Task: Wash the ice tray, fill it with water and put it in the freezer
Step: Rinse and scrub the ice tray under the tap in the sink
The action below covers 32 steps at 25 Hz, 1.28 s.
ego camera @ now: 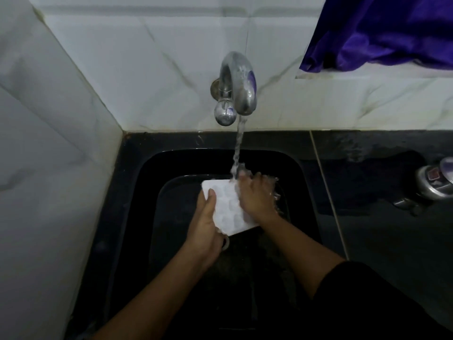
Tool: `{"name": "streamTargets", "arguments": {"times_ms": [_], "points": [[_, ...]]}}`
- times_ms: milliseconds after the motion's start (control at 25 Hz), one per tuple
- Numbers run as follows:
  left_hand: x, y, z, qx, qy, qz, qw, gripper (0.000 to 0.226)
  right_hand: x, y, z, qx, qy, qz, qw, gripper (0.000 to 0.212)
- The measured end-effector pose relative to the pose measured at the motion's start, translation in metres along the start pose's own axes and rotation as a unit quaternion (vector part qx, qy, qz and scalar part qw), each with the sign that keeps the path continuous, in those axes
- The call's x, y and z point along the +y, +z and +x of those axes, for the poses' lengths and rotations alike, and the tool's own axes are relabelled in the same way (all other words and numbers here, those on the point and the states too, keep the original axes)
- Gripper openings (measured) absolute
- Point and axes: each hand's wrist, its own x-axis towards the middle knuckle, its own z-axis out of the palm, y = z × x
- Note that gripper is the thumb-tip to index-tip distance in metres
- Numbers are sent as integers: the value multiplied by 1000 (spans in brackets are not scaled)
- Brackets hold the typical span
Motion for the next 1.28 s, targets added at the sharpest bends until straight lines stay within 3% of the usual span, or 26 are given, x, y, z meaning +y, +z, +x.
{"name": "streamTargets", "arguments": {"times_ms": [80, 200, 320, 400, 480, 560, 640, 720, 840, 880, 1000, 1080, 1200, 1280], "points": [[-3, 4, 4, 8, -24, 19, 1000, 53, 0, -7, 6, 8, 14, -4, 1000, 109], [-2, 1, 27, 31, -34, 2, 999, 59, -7, 17, -24, -72, -52, -21, 996, 87], [-8, 9, 41, 45, -24, -9, 999, 55, 5, 18, -12, -76, -99, -51, 991, 95], [-12, 17, 43, 43, -18, 10, 999, 49, 12, 2, 15, -29, -29, -1, 999, 102], [-13, 18, 47, 54, -15, 16, 998, 42, 16, 0, 23, -15, 38, -4, 999, 90], [-13, 10, 57, 73, -23, 9, 997, 47, 9, 10, 0, -44, -36, -96, 994, 78], [-14, 2, 65, 76, -35, 0, 997, 61, 9, 16, -23, -87, -102, -80, 988, 77], [-19, 4, 64, 68, -34, 22, 997, 71, 14, 11, -10, -73, -70, -27, 995, 83], [-27, 19, 52, 53, -26, 57, 997, 58, 20, -11, 31, -5, 85, 15, 996, 97], [-28, 21, 51, 56, -27, 59, 996, 54, 19, -9, 30, -1, 86, 1, 996, 99], [-22, 17, 60, 75, -5, 29, 997, 46, 5, 13, -10, -92, -40, -36, 994, 85], [-18, 19, 58, 92, -3, 35, 995, 44, 4, 12, -21, -116, -79, -29, 990, 82], [-27, 25, 45, 53, -21, 41, 998, 41, 17, -9, 22, -36, 48, 24, 998, 94], [-25, 26, 44, 46, -27, 31, 998, 46, 20, -6, 24, -26, 67, -13, 997, 95]]}}
